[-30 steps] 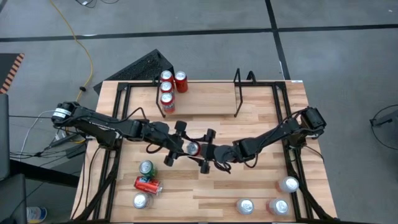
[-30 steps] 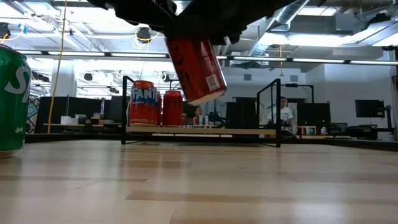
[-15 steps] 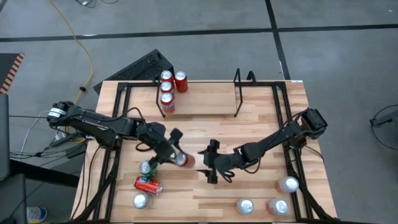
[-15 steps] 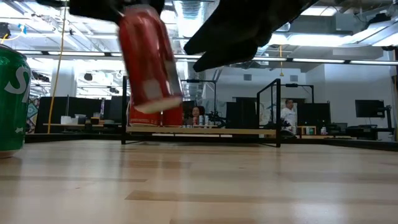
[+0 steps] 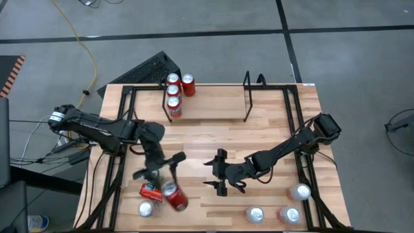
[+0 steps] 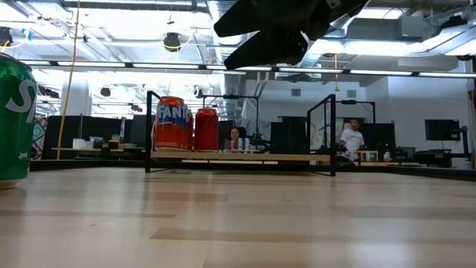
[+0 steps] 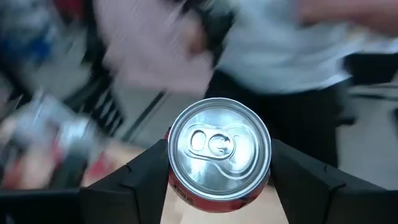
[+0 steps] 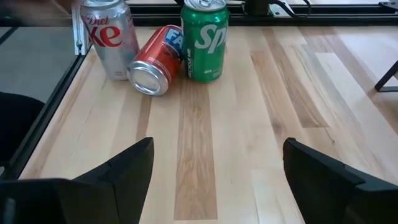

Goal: Place canned beverage on shelf
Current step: Put the red black soda can on the shelf and align with the other red black soda cans

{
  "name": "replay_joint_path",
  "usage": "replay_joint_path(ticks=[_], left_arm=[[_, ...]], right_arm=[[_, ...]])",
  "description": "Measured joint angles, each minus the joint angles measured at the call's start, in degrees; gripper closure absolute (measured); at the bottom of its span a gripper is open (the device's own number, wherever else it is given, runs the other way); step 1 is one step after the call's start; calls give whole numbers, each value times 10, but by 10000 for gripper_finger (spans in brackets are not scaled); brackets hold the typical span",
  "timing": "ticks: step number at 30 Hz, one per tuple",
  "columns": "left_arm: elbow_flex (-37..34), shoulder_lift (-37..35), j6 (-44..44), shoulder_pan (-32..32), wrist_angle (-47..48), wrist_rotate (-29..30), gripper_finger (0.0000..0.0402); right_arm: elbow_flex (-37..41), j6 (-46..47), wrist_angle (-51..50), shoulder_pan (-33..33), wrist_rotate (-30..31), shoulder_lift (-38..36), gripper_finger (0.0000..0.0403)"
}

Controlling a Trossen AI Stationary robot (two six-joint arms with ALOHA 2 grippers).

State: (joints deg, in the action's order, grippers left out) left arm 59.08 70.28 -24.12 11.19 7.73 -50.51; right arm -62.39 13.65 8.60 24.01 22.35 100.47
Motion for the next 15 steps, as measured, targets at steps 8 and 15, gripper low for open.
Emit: replay_joint_path(ticks=[8,15], left_arm=[[26,0,4,17,-137,-204,177],[32,0,-35,43,-243,-304,169]], right_arm=[[0,0,0,0,0,0,72],[0,-1,-5,0,0,1,72]])
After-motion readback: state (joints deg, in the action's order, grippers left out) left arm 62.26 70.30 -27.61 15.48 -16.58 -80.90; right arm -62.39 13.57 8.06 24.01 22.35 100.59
